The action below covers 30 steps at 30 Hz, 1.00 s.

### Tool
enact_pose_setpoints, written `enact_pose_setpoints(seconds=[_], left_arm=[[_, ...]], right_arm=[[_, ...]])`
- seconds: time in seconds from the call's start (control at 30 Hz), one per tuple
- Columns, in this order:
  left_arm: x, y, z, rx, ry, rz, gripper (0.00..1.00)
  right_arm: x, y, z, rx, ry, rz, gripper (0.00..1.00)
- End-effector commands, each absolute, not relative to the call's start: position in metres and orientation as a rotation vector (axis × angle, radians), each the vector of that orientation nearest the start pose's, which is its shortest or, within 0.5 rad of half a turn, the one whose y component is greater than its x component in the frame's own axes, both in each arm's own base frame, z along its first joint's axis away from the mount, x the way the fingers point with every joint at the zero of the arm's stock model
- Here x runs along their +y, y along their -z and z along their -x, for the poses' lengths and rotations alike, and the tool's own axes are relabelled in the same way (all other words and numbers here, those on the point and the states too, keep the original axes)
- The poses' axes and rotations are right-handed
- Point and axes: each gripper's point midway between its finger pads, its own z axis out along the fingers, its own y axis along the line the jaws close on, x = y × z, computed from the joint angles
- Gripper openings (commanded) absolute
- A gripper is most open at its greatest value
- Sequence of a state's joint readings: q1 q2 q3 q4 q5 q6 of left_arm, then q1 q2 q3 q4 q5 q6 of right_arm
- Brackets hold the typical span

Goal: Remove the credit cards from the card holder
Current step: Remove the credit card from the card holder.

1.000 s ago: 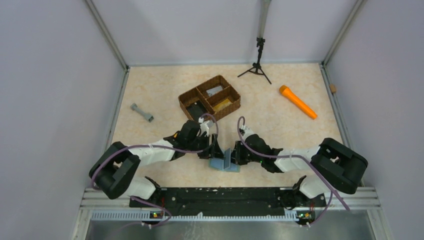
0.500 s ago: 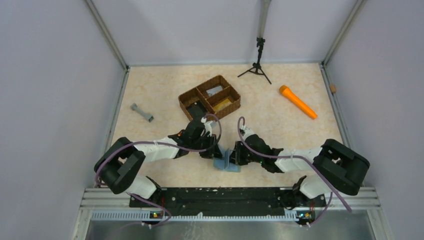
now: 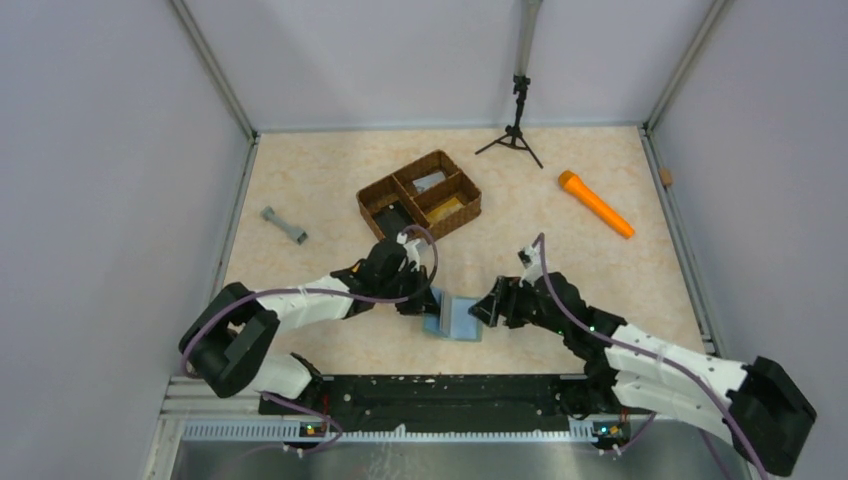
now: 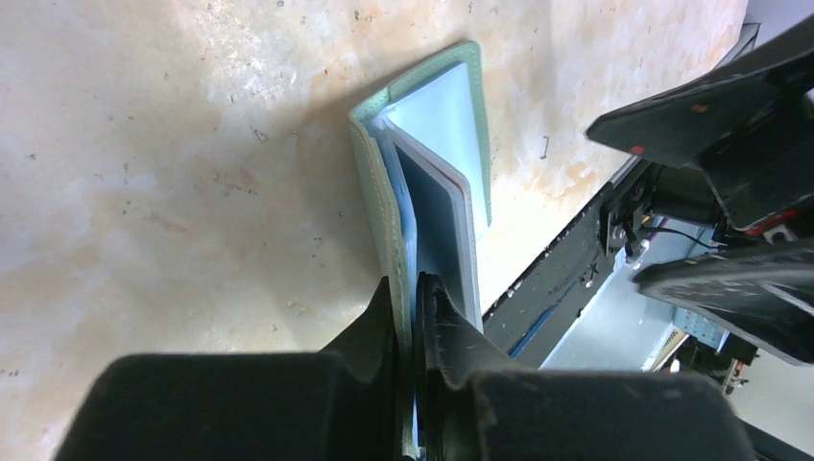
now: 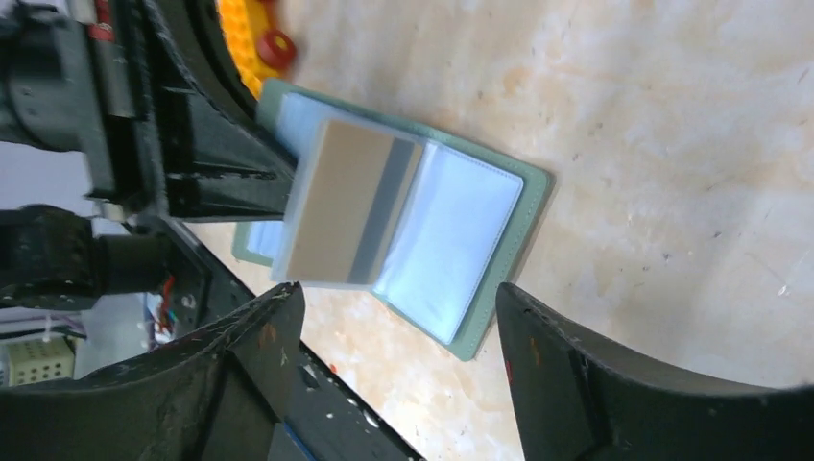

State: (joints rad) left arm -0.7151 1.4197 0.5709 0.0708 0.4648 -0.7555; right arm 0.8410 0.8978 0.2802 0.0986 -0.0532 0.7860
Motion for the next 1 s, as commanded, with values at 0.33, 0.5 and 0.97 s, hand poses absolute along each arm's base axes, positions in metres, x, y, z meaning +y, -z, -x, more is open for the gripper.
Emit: enact_pose_setpoints(seconds=[0.33, 0.5, 0.97], left_arm=[[-0.241, -0.071, -0.194, 2.722, 0.643, -0.231, 0.00], [-0.234, -0.076, -0.195, 2.724, 0.568, -0.234, 0.00], [-0.261, -0.165, -0.198, 2.287, 1.203, -0.154, 0.00]], right_arm=[[0.237, -0.082, -0.161, 2.234, -1.158, -0.022, 0.94], [0.241, -0.087, -0.160, 2.217, -1.186, 0.002, 0.94], [0.261, -0.109, -0.166, 2.146, -1.320, 0.003, 0.96]])
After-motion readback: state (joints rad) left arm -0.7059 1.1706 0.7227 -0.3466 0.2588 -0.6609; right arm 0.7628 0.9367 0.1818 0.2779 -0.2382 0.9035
